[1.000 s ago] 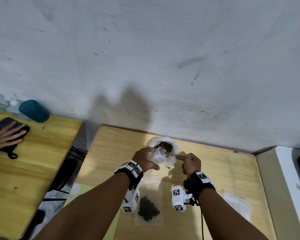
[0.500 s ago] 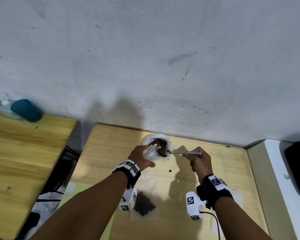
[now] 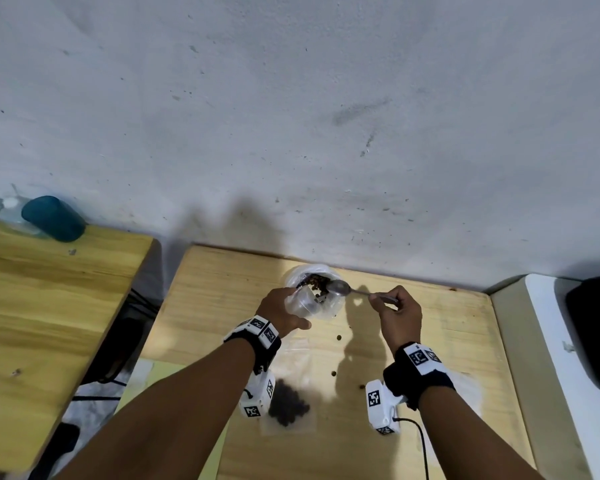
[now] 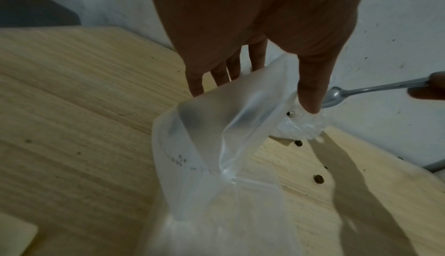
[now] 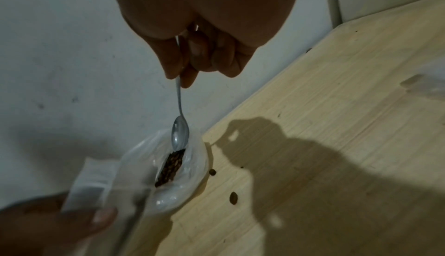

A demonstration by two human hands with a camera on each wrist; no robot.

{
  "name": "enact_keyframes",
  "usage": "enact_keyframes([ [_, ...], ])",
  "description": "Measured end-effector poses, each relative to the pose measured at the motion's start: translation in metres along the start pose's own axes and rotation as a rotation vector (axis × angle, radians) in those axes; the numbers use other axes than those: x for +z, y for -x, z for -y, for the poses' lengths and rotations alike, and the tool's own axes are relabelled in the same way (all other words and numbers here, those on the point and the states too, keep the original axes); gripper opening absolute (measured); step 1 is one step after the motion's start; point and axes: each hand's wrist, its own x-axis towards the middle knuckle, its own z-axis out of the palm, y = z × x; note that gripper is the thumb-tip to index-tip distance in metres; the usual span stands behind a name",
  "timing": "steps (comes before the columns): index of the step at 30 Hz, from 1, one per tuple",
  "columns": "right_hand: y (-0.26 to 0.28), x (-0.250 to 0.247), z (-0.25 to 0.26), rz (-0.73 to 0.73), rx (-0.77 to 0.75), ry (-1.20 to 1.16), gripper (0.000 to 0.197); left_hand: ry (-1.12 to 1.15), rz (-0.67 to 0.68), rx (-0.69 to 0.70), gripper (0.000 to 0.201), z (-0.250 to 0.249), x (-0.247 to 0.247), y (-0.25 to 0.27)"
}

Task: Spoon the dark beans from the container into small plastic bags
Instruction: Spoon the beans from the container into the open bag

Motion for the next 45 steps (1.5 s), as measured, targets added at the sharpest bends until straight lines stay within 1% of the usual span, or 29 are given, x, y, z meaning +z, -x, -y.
enact_keyframes([
  [4,-0.005,0.019,-0.002,0.018,-0.017,0.11,0.023,0.001,-0.001,0.0,0.088,-0.001,-0.001,0.0],
  [9,-0.009,0.044,-0.007,0.073,0.008,0.187,0.032,0.038,0.002,-0.019,0.085,0.002,-0.002,-0.004],
  [11,-0.009,0.053,-0.008,0.099,0.056,0.2,0.033,0.086,0.013,-0.043,0.083,0.002,-0.004,-0.005],
  [15,-0.007,0.067,-0.006,0.164,0.228,0.198,0.033,0.204,0.002,-0.076,0.092,0.0,-0.008,-0.009],
  [17,-0.007,0.07,-0.008,0.177,0.306,0.166,0.03,0.233,-0.008,-0.081,0.089,0.001,-0.01,-0.012],
  [19,-0.009,0.067,-0.009,0.159,0.372,0.129,0.025,0.249,-0.003,-0.078,0.09,0.002,-0.01,-0.014],
  [21,-0.011,0.059,-0.007,0.119,0.418,0.08,0.029,0.246,0.002,-0.073,0.095,0.003,-0.01,-0.015],
  [22,-0.012,0.055,-0.004,0.099,0.434,0.04,0.026,0.238,0.001,-0.073,0.096,0.003,-0.01,-0.015],
  [24,-0.014,0.045,0.002,0.072,0.448,-0.04,0.019,0.223,0.007,-0.073,0.091,0.004,-0.01,-0.015],
  [25,-0.016,0.04,0.006,0.064,0.446,-0.07,0.019,0.212,0.009,-0.072,0.087,0.003,-0.01,-0.015],
  [27,-0.02,0.03,0.011,0.061,0.426,-0.109,0.025,0.18,0.007,-0.068,0.081,0.004,-0.01,-0.015],
  [29,-0.023,0.02,0.014,0.062,0.407,-0.128,0.027,0.15,0.007,-0.061,0.08,0.005,-0.01,-0.017],
  [33,-0.029,0.004,0.015,0.047,0.365,-0.183,0.024,0.086,0.008,-0.053,0.082,0.004,-0.008,-0.015],
  [35,-0.029,-0.002,0.016,0.074,0.334,-0.203,0.021,0.051,0.003,-0.047,0.082,0.003,-0.007,-0.014],
  [37,-0.026,-0.007,0.019,0.118,0.277,-0.211,0.011,0.022,-0.006,-0.031,0.08,0.004,-0.006,-0.013],
  [38,-0.023,-0.01,0.02,0.137,0.248,-0.212,0.009,0.009,-0.009,-0.021,0.08,0.004,-0.005,-0.012],
  [41,-0.016,-0.012,0.02,0.186,0.171,-0.2,0.011,-0.012,-0.012,-0.008,0.083,0.003,-0.003,-0.011],
  [45,-0.007,-0.01,0.016,0.189,0.065,-0.158,0.023,-0.05,-0.013,-0.005,0.086,0.003,-0.002,-0.009],
])
